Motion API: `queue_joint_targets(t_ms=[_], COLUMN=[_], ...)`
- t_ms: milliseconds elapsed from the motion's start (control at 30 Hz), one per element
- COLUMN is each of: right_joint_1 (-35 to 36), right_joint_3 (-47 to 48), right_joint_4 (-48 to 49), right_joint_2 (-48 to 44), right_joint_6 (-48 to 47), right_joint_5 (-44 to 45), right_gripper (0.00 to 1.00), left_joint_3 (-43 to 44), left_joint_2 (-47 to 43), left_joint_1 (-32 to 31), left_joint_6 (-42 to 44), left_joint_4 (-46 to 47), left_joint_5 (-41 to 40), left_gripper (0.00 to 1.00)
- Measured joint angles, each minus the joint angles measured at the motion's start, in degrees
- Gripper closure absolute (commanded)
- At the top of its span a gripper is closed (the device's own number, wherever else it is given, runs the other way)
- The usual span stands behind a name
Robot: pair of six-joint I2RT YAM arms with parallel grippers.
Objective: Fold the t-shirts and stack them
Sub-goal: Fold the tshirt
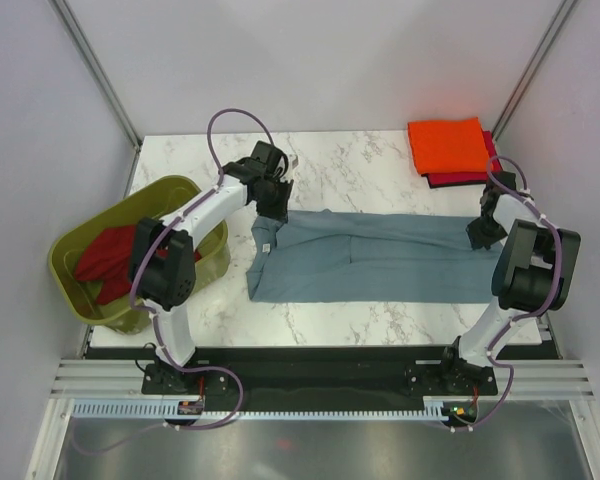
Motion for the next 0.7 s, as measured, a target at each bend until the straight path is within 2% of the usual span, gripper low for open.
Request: queue_joint_targets(t_ms=[333,700], right_joint_1=[0.0,0.0], right_joint_3=[-0.94,-3.37], right_joint_4=[0.02,0.48], right_joint_2=[-1.7,-2.12], right_joint_6=[-1.27,-2.69], right_joint_5=[0.39,1.14], right_gripper=[1.0,1.0], left_joint_3=[-9.31,-12.52], left_joint_2=[-2.56,-4.26], left_joint_1=[-4.22,-8.22], left_joint_6=[-0.09,-0.09], left_joint_4=[-0.2,-0.31], left_joint_5=[-0.22,-5.16], left_gripper=[0.98,0.98])
